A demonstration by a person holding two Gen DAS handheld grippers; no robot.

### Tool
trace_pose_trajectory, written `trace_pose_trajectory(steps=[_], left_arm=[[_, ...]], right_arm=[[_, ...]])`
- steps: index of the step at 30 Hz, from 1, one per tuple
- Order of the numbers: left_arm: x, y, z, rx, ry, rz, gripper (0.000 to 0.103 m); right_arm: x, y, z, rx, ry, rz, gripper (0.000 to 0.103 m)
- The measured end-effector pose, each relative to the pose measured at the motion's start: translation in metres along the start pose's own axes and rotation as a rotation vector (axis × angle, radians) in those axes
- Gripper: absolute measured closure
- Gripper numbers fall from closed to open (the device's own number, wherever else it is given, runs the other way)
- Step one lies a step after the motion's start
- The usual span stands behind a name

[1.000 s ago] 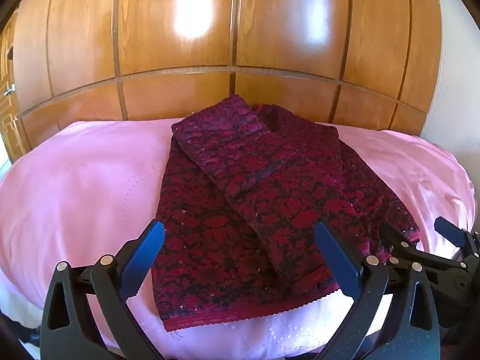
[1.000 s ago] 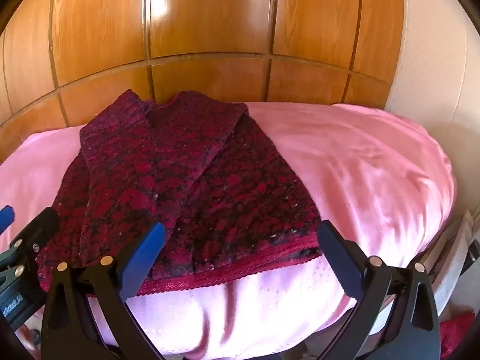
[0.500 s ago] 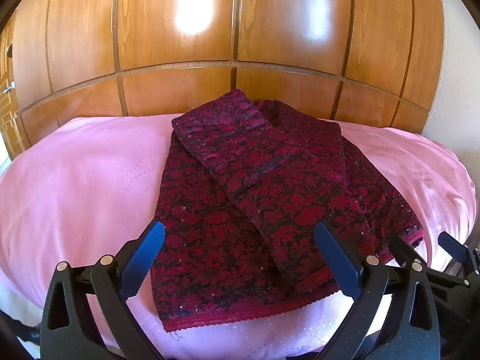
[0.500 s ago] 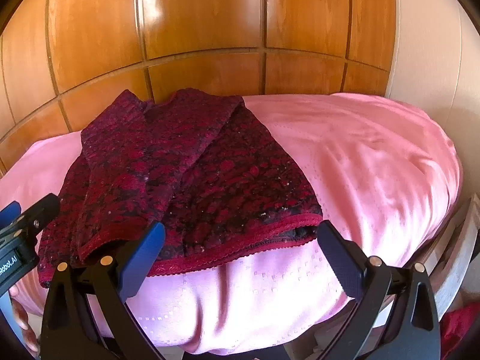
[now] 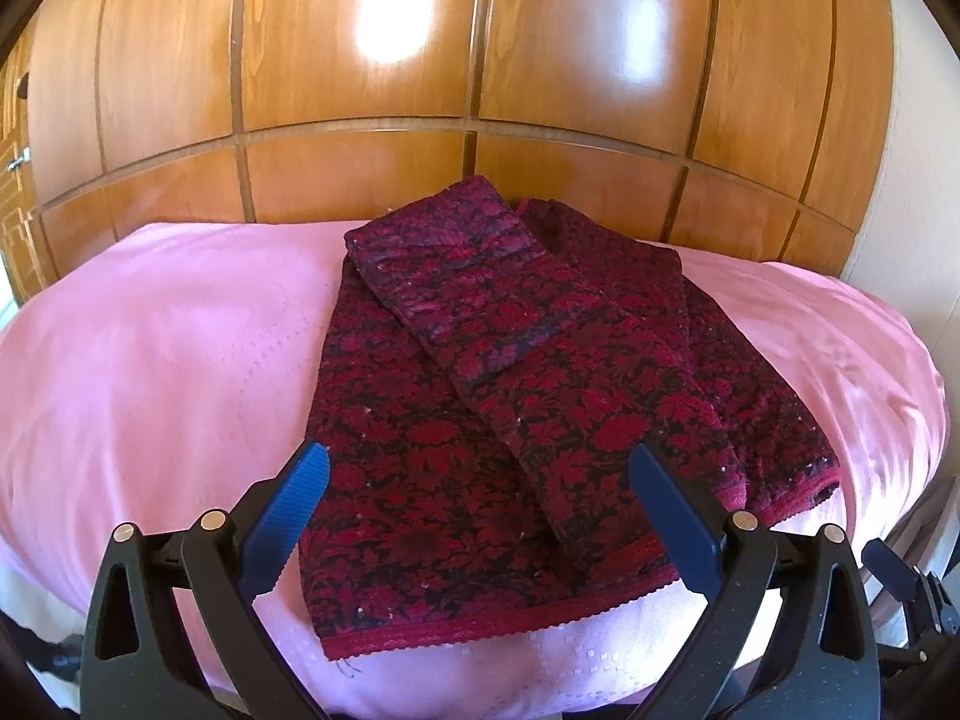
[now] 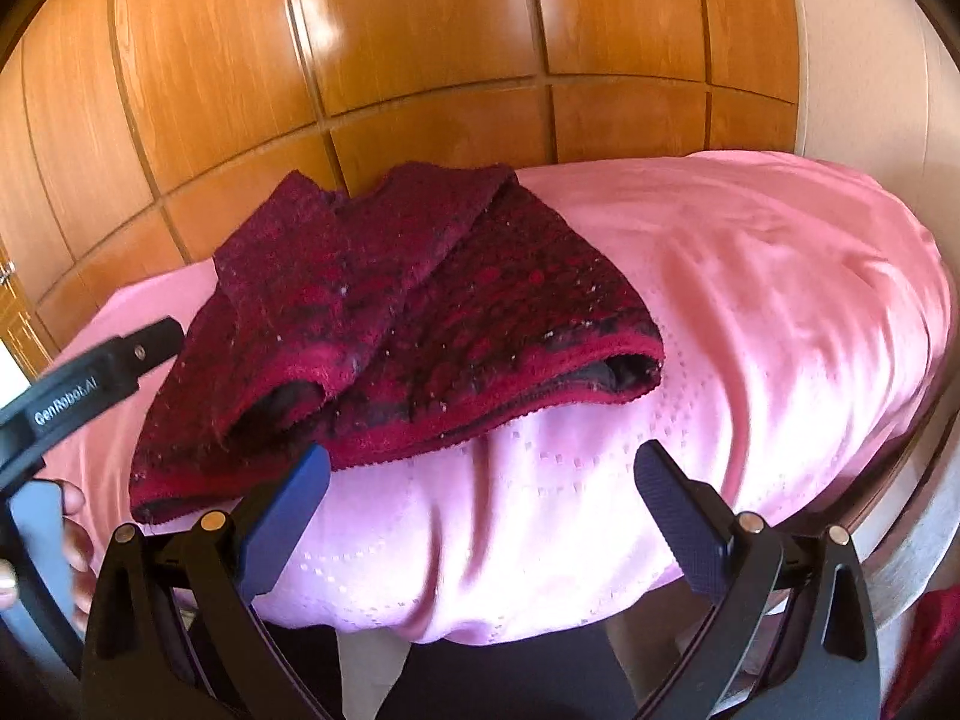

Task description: Fold small clothes

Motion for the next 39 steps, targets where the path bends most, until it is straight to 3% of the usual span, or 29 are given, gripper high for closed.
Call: trace_pose_trajectory(steps=[18, 23, 28, 32, 35, 39], left_arm=[[0.004, -0.012, 0.001, -0.042, -0.034, -0.005, 0.004], [0.002, -0.015, -0.005, -0.053, -0.025, 0.027, 0.004], [-0.001, -0.014, -0.008, -0.060, 0.011, 0.065, 0.004], [0.010, -0.019, -0.013, -0.062, -0.049, 0.064, 0.004], [0.024, -0.025, -0.022, -0.064, -0.092, 0.065, 0.004], [0.055, -0.028, -0.032, -0.066, -0.156, 0.146, 0.004]], right_arm=[[0.028, -0.002, -0.032, 0.029, -0.053, -0.017, 0.003], [0.042, -0.012, -0.061, 0.054, -0.094, -0.044, 0.018], [0.040, -0.034, -0.090, 0.047, -0.133, -0.117, 0.025], [0.032, -0.057, -0.095, -0.006, -0.144, -0.162, 0.035], [0.029, -0.067, -0.098, -0.027, -0.160, -0.202, 0.035], [0.034, -0.071, -0.103, -0.030, -0.160, -0.193, 0.035]])
Point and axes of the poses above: each gripper's, at about its wrist camera, not at the fingertips, and y roughly against the way its jaws point, x to its right, z to its underside, the point moved 4 cm from there along -y, roughly the way its jaws point, and after that the axes turned 3 degrees about y, right-handed, at the moved point
